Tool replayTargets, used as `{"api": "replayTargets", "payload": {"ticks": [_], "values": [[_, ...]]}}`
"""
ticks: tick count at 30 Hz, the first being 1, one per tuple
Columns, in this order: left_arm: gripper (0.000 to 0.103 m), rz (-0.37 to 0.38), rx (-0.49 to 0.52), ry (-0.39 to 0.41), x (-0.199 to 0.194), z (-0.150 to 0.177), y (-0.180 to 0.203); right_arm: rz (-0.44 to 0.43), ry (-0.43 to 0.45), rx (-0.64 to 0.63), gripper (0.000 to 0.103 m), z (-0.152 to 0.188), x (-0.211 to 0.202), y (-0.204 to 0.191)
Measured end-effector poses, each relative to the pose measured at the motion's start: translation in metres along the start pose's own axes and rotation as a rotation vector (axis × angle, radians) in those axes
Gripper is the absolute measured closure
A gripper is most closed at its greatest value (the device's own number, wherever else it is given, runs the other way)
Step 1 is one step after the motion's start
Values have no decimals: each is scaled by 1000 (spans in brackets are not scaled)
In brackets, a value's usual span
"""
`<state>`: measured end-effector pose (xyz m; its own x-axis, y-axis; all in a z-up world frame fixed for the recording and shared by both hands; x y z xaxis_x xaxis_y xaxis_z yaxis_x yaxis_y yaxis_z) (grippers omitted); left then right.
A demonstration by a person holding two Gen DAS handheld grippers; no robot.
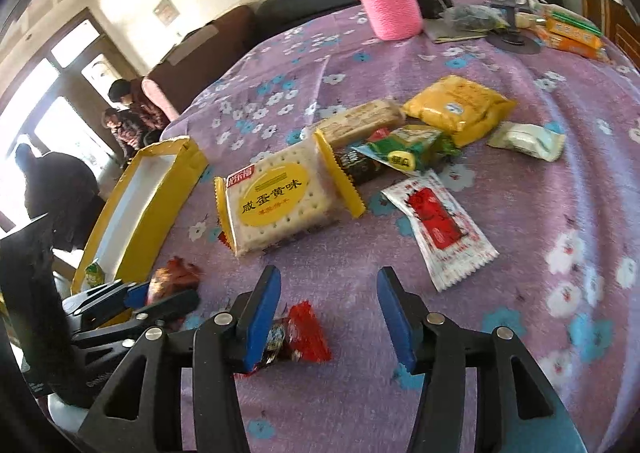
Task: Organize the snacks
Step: 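Grasp a red candy with the right tool while the left tool grasps a brown candy bag, then carry both candies to the white tray and release them inside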
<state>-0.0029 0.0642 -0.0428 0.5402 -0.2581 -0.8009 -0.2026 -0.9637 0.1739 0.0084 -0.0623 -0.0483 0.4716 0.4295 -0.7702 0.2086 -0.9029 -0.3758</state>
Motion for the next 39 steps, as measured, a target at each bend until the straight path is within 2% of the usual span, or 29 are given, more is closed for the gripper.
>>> {"api": "replayTargets", "payload": {"ticks": [4, 8, 13, 18, 20, 21, 22, 24, 28, 31, 35, 39], "values": [[72, 11, -22, 73, -33, 2, -11, -39, -12, 16, 51, 15, -22, -11], [72, 37, -73, 118, -57, 9, -25, -63, -73, 62, 51, 31, -18, -19], [72, 41, -122, 148, -78, 25, -47, -56, -110, 137, 50, 36, 7, -28], [72, 21, -182, 181, -98, 37, -80, 15, -70, 144, 51, 26, 19, -39], [72, 16, -204, 193, -104, 41, -90, 85, -50, 108, 59, 24, 22, -43], [72, 15, -217, 199, -107, 43, -97, 124, -42, 88, 76, 24, 22, -42], [72, 14, -228, 204, -110, 45, -102, 163, -39, 63, 78, 25, 24, -43], [72, 12, -249, 214, -114, 48, -112, 171, -30, 49, 78, 25, 22, -43], [72, 8, -289, 225, -119, 53, -133, 150, -16, 39, 78, 25, 14, -47], [72, 3, -312, 238, -123, 52, -148, 127, 28, 6, 78, 16, 1, -62], [72, -27, -330, 255, -134, 49, -174, 85, 73, -78, 78, -1, -13, -107], [72, -71, -331, 260, -145, 41, -203, 28, 63, -157, 78, -11, -13, -158]]}}
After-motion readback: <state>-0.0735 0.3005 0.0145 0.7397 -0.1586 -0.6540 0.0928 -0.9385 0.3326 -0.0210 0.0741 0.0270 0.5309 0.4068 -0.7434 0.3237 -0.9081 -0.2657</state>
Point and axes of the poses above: each gripper's, at about its wrist camera, not at the fingertips, and x roughly the way its jaws point, y to its right, z to its underside, the point moved 9 cm from there along x, roughly the way its jaws point
